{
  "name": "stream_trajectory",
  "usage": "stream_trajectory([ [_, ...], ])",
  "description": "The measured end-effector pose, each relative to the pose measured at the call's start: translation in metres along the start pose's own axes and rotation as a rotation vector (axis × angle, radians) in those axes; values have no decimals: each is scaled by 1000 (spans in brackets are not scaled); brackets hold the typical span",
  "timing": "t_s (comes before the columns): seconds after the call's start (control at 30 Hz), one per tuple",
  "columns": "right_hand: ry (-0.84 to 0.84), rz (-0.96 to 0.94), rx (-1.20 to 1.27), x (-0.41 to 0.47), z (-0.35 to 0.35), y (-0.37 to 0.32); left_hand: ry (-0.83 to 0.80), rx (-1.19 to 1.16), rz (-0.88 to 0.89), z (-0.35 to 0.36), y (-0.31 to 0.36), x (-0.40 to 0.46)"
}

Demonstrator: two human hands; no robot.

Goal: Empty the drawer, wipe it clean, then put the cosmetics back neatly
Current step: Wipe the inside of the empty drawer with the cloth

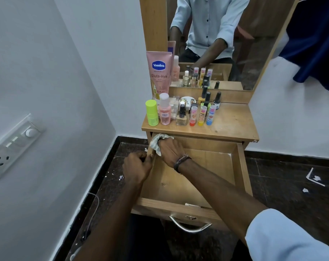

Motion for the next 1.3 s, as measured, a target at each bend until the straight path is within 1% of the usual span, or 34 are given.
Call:
stream_trajectory([
  [0.1, -51, -81, -116, -4, 0, 2, -5, 2, 6, 0, 0, -1],
  [0.2, -180, -184, -120, -14, 0, 0, -7, -11, 20, 1, 1, 0],
  [0.27, -253, -240, -53, -25, 0, -4, 1, -7, 18, 1, 0, 0],
  [0.33, -283, -292, 3, -38, -4, -7, 13, 1, 13, 1, 0, 0],
  [0.4, -341, -383, 113, -55, -9, -15, 17, 2, 5, 1, 0, -1],
  [0.5, -497, -488, 240, -85, -20, -34, 26, -9, -22, 0, 0, -2],
  [0.63, -613, -432, 292, -87, -18, -32, 22, -9, -14, 1, 0, -3],
  [0.83, -661, -423, 370, -99, -13, 1, 16, -19, -13, 0, 0, -1],
  [0.97, -788, -407, 318, -120, -24, 45, 9, -35, -17, -1, -1, 1],
  [1.03, -840, -402, 223, -133, -29, 69, 0, -48, -8, 1, -1, 1],
  [1.13, -946, -450, 58, -155, -34, 98, 0, -57, -5, 1, -1, -1],
  [1.2, -994, -459, -39, -164, -39, 106, 1, -54, -5, 1, -2, 0],
  [1.3, -1031, -474, -167, -166, -40, 100, 9, -48, -8, 1, -3, 0],
])
Point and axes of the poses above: each hand's wrist, its own x-axis towards the middle knuckle, its own z-axis out of the palm, y = z × x, the point moved 5 cm from there along x, towards the middle knuckle, and after that the axes turned 11 degrees about -x, right-handed, at the moved point
